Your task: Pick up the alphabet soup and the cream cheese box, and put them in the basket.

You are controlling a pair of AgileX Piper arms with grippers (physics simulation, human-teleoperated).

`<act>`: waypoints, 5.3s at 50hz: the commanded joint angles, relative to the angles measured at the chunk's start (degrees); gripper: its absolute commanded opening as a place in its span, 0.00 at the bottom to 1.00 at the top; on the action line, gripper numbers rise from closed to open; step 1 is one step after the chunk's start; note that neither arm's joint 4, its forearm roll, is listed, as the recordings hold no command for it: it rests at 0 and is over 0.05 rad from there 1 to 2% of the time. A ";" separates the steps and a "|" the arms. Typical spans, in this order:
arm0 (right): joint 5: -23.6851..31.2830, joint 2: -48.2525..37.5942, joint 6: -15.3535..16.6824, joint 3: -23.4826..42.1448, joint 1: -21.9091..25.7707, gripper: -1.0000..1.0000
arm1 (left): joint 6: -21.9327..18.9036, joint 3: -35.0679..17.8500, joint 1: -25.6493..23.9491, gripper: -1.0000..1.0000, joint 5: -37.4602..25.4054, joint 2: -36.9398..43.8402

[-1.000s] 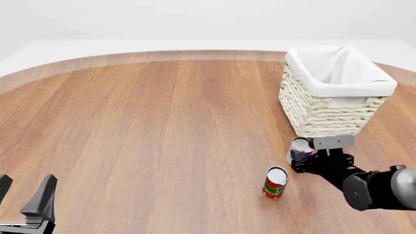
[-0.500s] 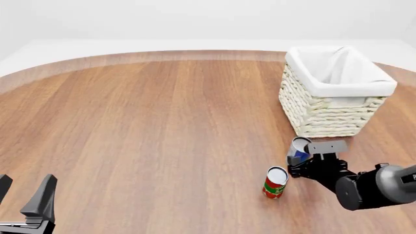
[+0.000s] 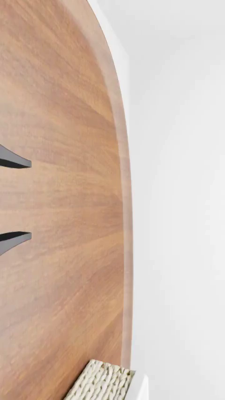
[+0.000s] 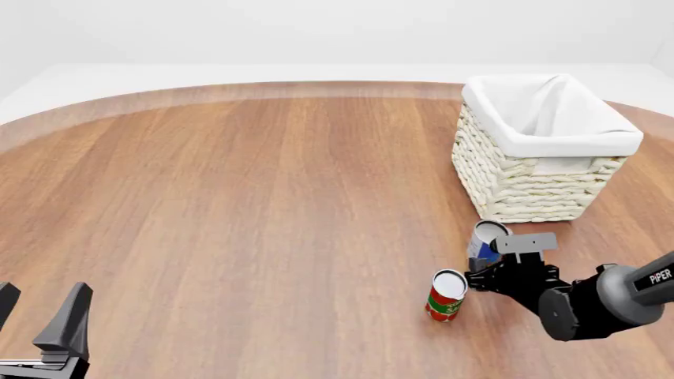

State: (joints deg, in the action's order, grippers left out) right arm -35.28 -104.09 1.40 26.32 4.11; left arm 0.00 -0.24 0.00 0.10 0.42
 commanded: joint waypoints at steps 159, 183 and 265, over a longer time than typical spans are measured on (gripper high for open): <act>29.02 26.92 17.23 31.81 -6.83 0.00 | 0.00 0.00 0.00 1.00 0.00 0.00; 33.45 15.16 16.21 46.17 -8.02 0.00 | 0.00 0.00 0.00 1.00 0.00 0.00; 50.24 -15.57 11.37 76.49 -12.31 0.00 | 0.00 0.00 0.00 1.00 0.00 0.00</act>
State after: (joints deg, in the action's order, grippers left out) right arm 14.01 -117.79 13.96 101.16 -7.95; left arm 0.00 -0.24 0.00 0.10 0.42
